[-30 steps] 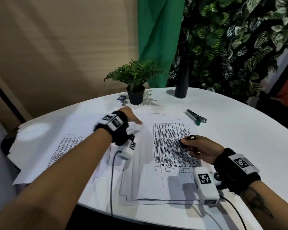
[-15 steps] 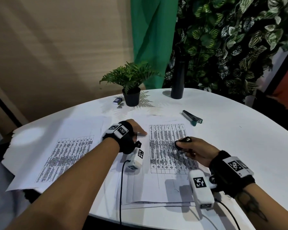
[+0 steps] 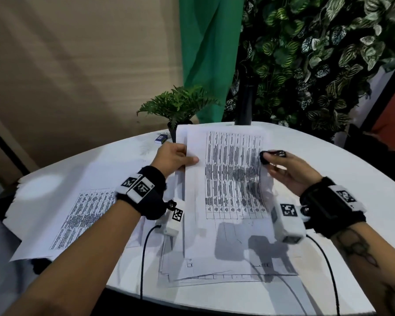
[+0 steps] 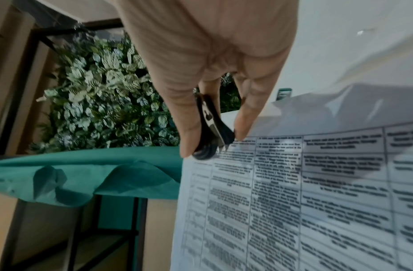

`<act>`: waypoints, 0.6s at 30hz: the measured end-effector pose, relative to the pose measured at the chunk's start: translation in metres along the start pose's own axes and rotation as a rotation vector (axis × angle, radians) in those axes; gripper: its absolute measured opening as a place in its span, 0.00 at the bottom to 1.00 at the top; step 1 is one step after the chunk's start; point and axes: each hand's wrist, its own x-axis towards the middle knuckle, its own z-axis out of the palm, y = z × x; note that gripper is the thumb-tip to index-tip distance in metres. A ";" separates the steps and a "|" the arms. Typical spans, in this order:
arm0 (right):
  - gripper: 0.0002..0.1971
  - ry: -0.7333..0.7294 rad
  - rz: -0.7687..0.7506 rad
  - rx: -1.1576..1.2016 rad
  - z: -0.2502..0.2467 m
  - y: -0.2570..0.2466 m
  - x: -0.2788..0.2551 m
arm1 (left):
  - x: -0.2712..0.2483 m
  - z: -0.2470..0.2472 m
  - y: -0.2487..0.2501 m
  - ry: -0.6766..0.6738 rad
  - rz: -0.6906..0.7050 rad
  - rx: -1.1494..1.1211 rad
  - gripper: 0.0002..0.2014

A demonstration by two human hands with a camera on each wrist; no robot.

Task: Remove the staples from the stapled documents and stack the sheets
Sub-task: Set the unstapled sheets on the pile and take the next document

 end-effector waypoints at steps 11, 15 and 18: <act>0.39 -0.243 -0.235 0.058 -0.014 -0.040 -0.015 | -0.018 -0.017 0.037 0.378 0.425 -0.085 0.22; 0.35 -0.260 -0.245 0.055 -0.013 -0.043 -0.019 | -0.014 -0.013 0.043 0.172 0.223 -0.222 0.27; 0.36 -0.265 -0.269 0.030 -0.006 -0.058 -0.022 | -0.005 -0.015 0.058 0.040 0.196 -0.318 0.20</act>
